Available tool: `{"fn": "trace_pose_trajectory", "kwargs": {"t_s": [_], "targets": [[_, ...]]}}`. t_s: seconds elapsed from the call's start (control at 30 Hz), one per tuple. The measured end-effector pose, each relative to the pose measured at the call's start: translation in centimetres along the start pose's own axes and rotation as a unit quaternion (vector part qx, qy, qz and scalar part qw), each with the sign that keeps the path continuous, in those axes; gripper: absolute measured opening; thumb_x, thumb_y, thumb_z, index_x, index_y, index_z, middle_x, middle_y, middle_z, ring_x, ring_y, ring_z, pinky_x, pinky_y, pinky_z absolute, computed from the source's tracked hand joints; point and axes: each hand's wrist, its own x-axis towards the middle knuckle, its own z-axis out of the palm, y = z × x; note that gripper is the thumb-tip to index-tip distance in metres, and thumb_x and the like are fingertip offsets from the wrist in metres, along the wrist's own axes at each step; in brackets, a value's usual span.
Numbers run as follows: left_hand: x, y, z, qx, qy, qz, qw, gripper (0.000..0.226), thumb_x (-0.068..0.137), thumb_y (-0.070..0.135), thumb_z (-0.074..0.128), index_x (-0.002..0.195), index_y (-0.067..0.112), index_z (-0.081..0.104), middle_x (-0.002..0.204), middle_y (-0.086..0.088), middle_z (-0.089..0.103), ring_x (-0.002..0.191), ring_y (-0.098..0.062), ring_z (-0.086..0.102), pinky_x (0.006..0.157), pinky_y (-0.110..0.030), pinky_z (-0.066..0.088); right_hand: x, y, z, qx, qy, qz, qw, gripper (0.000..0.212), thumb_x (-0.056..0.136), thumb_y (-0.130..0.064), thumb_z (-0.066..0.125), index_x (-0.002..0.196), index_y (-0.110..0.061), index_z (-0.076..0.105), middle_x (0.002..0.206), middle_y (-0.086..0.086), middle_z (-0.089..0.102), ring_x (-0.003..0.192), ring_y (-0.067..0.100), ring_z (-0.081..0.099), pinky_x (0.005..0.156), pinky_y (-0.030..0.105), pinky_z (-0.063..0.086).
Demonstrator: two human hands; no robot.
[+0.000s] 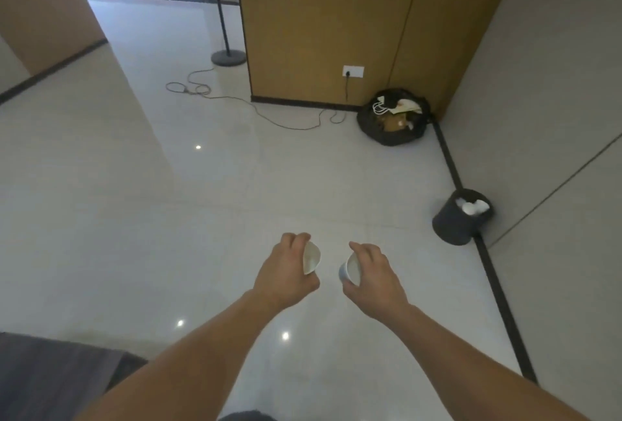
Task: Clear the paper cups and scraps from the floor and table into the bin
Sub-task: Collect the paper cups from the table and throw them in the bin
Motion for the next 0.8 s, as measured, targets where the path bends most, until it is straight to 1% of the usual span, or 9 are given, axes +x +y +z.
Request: {"fn": "trace_pose_trajectory", "kwargs": {"t_s": [0.27,0.4,0.53,0.67,0.8], "targets": [[15.6,6.5,4.9,0.043,-0.075,0.094,0.992,0.076,0.072,0.036,0.066,0.139,0.024,0.033,0.133,0.002,0.038,0.113,-0.022,0.048,0.087,-0.032,0.044,8.5,9.0,-5.5,0.022,0.062,0.104,0.992,0.075,0.084,-0.035,0.065,0.148,-0.026,0.028,0.146,-0.003,0.030,0.130,0.020,0.035,0.099,0.031,0.039],[24.2,11.1,6.6,0.043,-0.113,0.145,0.982,0.074,0.073,0.035,0.067,0.138,0.023,0.034,0.133,0.001,0.038,0.114,-0.024,0.049,0.089,-0.035,0.047,12.4,12.7,-9.2,0.025,0.100,0.170,0.980,0.074,0.084,-0.033,0.064,0.149,-0.025,0.029,0.145,-0.002,0.030,0.129,0.021,0.036,0.098,0.031,0.039],[31.5,16.5,9.3,0.050,-0.146,0.213,0.965,0.073,0.073,0.037,0.067,0.137,0.024,0.034,0.133,0.001,0.038,0.114,-0.024,0.048,0.090,-0.037,0.047,15.2,16.6,-12.3,0.036,0.154,0.222,0.962,0.074,0.083,-0.032,0.064,0.148,-0.025,0.030,0.144,-0.003,0.032,0.129,0.020,0.036,0.095,0.029,0.038],[36.2,21.9,13.1,0.051,-0.180,0.267,0.945,0.073,0.073,0.036,0.068,0.137,0.023,0.035,0.133,0.000,0.038,0.113,-0.025,0.049,0.090,-0.037,0.046,16.5,21.7,-14.6,0.046,0.174,0.280,0.943,0.074,0.083,-0.031,0.065,0.148,-0.025,0.030,0.145,-0.002,0.031,0.131,0.020,0.035,0.096,0.032,0.041],[40.4,27.3,18.0,0.049,-0.216,0.296,0.929,0.074,0.074,0.038,0.069,0.137,0.024,0.034,0.132,0.002,0.039,0.111,-0.023,0.050,0.090,-0.035,0.046,18.7,28.5,-17.6,0.052,0.193,0.321,0.926,0.075,0.083,-0.032,0.066,0.148,-0.023,0.031,0.143,0.001,0.034,0.128,0.023,0.040,0.098,0.033,0.042]]}}
